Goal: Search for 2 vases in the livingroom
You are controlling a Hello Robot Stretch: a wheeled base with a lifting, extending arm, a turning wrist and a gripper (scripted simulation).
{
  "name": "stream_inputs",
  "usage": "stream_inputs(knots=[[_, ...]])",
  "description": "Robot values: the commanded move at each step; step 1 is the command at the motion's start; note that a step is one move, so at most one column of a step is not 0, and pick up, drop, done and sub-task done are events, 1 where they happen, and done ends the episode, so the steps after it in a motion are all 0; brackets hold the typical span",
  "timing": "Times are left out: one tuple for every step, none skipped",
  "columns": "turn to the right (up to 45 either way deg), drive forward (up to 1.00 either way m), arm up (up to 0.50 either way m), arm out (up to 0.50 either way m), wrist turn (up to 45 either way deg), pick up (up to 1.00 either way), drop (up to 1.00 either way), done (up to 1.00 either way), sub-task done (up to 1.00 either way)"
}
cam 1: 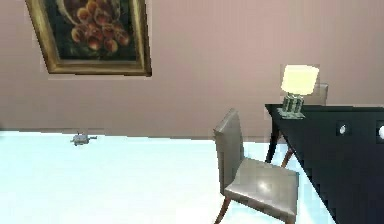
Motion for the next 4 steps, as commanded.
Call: stream_inputs(knots=[[0.0, 0.25, 0.0, 0.0, 0.0, 0.0, 0.0, 0.0, 0.0], [45.0, 0.0, 0.0, 0.0, 0.0, 0.0, 0.0, 0.0, 0.0], [36.0, 0.0, 0.0, 0.0, 0.0, 0.0, 0.0, 0.0, 0.0], [0.0, 0.0, 0.0, 0.0, 0.0, 0.0, 0.0, 1.0, 0.0]])
